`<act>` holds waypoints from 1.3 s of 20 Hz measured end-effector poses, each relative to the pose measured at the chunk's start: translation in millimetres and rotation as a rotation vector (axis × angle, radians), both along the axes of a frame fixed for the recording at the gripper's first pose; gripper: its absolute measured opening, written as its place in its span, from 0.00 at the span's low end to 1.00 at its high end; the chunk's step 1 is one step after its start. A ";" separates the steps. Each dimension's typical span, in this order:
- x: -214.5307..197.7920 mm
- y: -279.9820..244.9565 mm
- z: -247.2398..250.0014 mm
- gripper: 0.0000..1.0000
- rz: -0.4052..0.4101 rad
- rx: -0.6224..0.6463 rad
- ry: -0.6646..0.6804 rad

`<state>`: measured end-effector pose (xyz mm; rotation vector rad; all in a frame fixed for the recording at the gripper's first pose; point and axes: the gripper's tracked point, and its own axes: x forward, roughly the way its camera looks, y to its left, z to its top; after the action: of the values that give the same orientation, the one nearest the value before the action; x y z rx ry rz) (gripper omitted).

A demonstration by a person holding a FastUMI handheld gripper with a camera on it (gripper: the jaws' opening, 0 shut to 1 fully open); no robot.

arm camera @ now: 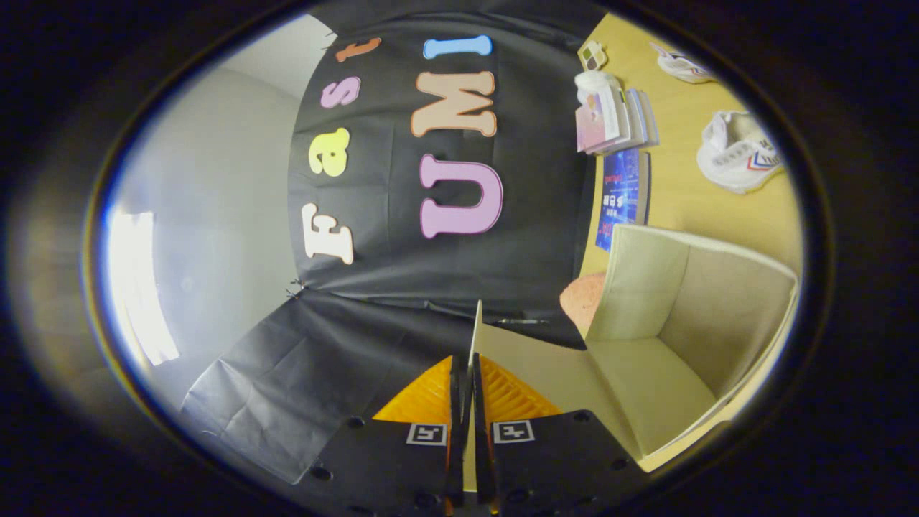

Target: Open the storage box then place both shoes into the box .Put the left shoe in first, then the right shoe, with the right side of both shoes facing outward in a uniform manner.

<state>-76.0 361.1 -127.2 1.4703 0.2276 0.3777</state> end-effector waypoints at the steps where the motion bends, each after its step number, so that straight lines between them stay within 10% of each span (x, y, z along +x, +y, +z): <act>1: -3.9 11.6 -0.5 0.10 0.011 0.004 0.007; 8: -19.1 72.5 -10.8 0.14 0.132 -0.067 0.021; 17: -31.7 13.3 -4.2 0.99 0.174 -0.399 -0.080; 26: -24.5 -165.6 -39.0 0.99 0.040 -0.871 -0.005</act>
<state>-100.5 195.4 -166.2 0.6077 0.3614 0.2596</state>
